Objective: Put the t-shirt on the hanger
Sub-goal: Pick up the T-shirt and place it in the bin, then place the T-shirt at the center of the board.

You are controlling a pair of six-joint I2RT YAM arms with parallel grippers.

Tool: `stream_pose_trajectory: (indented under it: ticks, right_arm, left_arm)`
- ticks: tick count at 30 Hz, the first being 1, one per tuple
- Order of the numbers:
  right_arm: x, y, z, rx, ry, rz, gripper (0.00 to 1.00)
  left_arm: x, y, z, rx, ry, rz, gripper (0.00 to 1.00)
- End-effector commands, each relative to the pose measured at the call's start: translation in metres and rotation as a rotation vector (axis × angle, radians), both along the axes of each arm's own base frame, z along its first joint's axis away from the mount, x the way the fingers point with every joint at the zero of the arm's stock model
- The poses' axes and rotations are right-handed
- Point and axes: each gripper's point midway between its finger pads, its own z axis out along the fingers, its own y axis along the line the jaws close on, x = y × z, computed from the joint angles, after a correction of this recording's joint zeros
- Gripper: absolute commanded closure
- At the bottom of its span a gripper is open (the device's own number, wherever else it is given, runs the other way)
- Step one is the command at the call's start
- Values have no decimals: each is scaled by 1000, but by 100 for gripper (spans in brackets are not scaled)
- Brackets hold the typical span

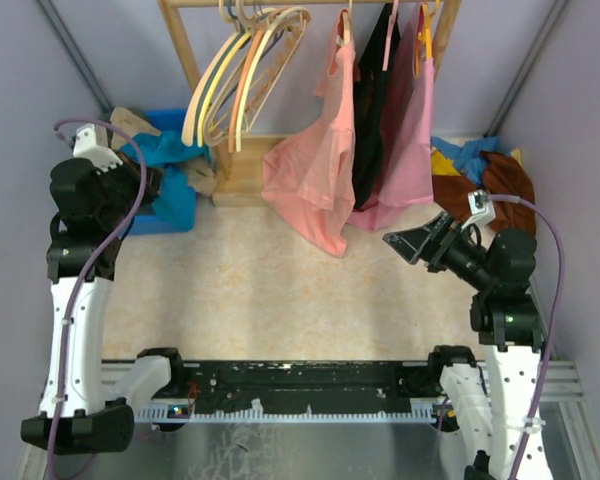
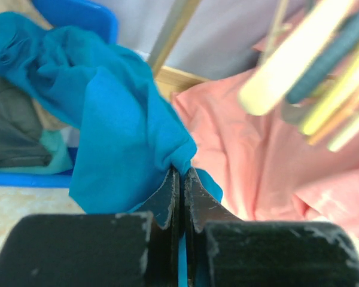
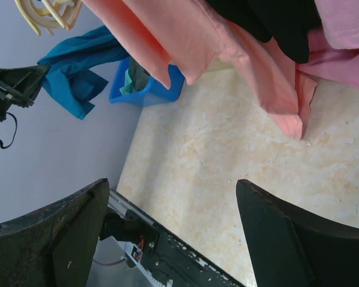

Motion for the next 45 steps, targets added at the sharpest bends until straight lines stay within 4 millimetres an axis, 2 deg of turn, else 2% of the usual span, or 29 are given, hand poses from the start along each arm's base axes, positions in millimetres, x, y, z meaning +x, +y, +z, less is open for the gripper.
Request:
stream_pose_trajectory:
  ticks: [1,6,12,15,18,21,25,28,32,34,35,39,45]
  right_arm:
    - [-7,5,39,15,-109,32,13]
    - [-9,5,53,11,-133,29,12]
    - [-10,6,67,13,-152,38,12]
    - [-11,6,75,10,-158,40,11]
    - [-11,6,83,2,-169,41,11]
    - [-10,5,86,-3,-173,41,11]
    - [-5,6,83,-8,-159,47,11]
    - [0,5,72,-18,-130,51,11]
    - [8,6,53,-22,-84,64,11]
    - [12,7,44,-22,-63,72,11]
    - [13,7,40,-23,-54,76,11]
    - [17,6,28,-43,-27,86,11]
    - [22,0,17,-88,-10,49,10]
  left_arm:
    - [-35,-47,30,-41,-4,-267,100]
    - [-68,-67,50,-69,-34,-385,100]
    - [-106,-91,88,-112,-90,-545,100]
    - [-122,-102,100,-146,-108,-623,100]
    - [-133,-110,104,-175,-111,-672,99]
    - [-137,-118,99,-223,-96,-727,99]
    - [-133,-124,77,-274,-47,-768,99]
    - [-125,-126,46,-294,11,-762,99]
    - [-117,-139,10,-304,77,-760,99]
    - [-114,-155,-8,-297,119,-767,100]
    - [-118,-171,-18,-287,142,-792,100]
    - [-124,-208,-44,-267,221,-840,100]
    - [-149,-271,-79,-206,296,-912,100]
